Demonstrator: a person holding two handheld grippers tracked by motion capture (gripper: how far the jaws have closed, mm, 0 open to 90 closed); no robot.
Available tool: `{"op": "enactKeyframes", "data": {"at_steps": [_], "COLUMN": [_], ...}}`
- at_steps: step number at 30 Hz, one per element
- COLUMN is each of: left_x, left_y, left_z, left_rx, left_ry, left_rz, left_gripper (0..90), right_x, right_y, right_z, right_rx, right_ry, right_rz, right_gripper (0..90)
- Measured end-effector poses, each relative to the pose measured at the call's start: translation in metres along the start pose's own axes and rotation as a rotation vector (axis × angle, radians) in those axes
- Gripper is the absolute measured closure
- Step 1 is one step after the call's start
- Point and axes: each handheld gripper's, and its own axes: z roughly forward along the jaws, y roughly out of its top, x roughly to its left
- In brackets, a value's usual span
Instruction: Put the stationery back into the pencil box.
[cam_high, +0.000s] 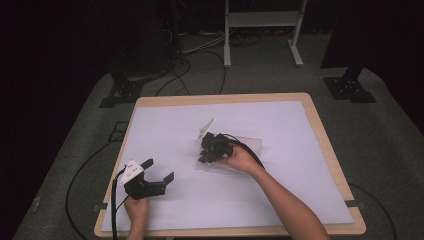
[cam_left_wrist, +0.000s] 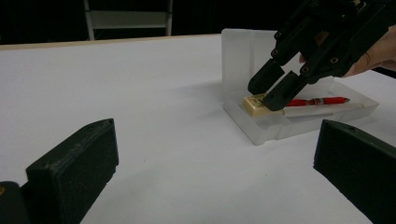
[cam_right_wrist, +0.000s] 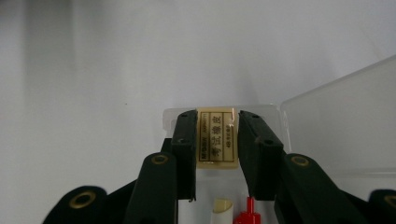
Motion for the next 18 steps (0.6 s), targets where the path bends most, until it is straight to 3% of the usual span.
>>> {"op": "enactKeyframes", "data": {"at_steps": [12, 18], "left_x": [-0.0001, -0.0002], "left_y": [0.0, -0.0001], "left_z": [0.0001, 0.0004], "left_rx": [0.001, 0.0], "left_ry": [0.002, 0.002], "left_rz": [0.0, 0.0], "left_gripper": [0.0, 0.0], "right_x": [-0.0018, -0.0048], "right_y": [-0.0004, -0.002], "right_z": [0.0021, 0.0045], "right_rx": [0.022, 0.022], "right_ry": [0.004, 0.03], "right_rz": [0.01, 0.022], "right_gripper": [67.8, 67.0]}}
